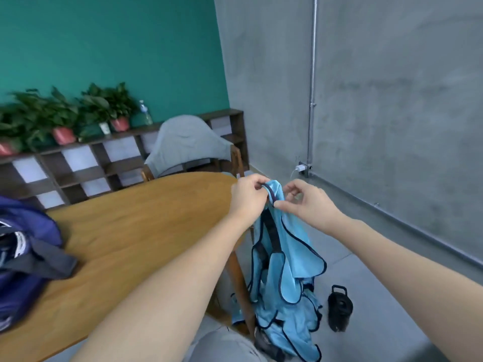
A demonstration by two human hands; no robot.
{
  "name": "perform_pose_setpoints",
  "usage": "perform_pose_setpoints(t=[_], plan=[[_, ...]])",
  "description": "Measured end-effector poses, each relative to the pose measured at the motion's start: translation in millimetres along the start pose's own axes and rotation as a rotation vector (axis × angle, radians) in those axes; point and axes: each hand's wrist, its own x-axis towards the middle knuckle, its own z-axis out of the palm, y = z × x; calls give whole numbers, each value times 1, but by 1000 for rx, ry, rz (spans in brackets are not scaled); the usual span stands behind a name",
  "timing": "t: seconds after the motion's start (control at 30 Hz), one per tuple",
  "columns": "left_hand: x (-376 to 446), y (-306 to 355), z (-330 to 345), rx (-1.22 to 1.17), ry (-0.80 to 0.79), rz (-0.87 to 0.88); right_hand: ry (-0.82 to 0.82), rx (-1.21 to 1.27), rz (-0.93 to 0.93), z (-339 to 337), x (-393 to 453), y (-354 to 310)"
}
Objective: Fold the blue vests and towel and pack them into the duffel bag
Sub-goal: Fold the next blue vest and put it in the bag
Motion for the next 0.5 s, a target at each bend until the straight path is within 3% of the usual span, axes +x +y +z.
perform_pose_setpoints(t=[0.1, 0.2, 0.5], plan=[[11, 56, -43, 15, 82, 85, -123, -125, 48, -11, -12, -22], [20, 109, -87, 70, 141, 189, -103, -285, 60, -24, -19, -44], [55, 208, -246, 232, 358, 354, 201, 71, 4, -113, 31, -167]])
